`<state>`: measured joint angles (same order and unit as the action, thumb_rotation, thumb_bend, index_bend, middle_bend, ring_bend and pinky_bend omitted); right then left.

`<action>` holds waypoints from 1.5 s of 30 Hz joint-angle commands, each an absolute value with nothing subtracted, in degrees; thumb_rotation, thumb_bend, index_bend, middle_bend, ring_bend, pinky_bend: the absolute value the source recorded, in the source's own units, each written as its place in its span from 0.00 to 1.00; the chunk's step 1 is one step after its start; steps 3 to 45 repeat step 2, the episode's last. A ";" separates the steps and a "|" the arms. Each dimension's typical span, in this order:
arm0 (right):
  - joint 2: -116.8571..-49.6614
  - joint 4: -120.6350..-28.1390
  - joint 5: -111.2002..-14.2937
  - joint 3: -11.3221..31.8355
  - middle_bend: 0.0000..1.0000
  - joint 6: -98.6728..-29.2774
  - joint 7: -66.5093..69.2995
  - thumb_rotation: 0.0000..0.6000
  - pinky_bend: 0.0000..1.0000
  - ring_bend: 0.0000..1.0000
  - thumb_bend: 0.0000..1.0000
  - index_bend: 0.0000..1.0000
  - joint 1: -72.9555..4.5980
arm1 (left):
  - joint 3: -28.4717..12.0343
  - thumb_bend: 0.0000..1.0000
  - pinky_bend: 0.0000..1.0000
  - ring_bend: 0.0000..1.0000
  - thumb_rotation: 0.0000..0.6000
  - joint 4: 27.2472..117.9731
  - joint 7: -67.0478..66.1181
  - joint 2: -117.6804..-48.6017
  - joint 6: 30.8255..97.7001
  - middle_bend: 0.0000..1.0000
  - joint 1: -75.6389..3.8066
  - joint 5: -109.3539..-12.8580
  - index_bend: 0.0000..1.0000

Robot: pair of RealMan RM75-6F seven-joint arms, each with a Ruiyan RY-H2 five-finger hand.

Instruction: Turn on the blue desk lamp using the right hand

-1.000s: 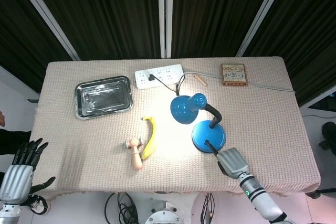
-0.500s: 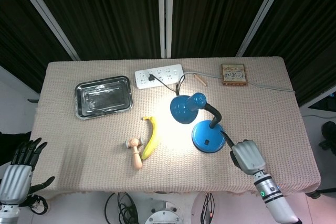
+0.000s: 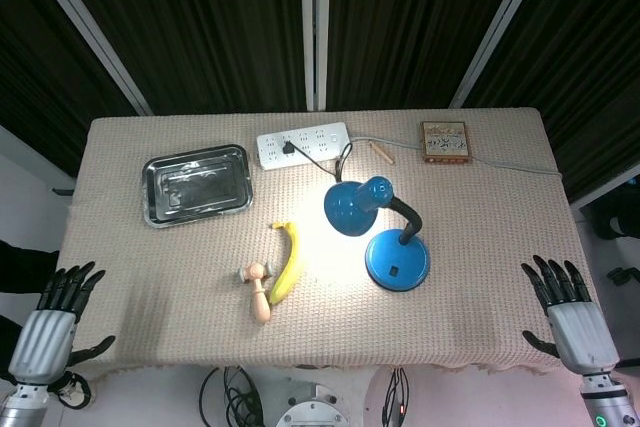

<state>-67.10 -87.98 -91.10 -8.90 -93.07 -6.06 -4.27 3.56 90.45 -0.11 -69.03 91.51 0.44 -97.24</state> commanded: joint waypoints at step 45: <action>-68.82 -83.18 -92.46 -6.96 0.00 -96.20 -1.84 1.00 0.00 0.00 0.00 0.00 -1.81 | 3.39 0.02 0.00 0.00 1.00 90.43 -0.18 -69.18 91.43 0.04 0.28 -97.15 0.10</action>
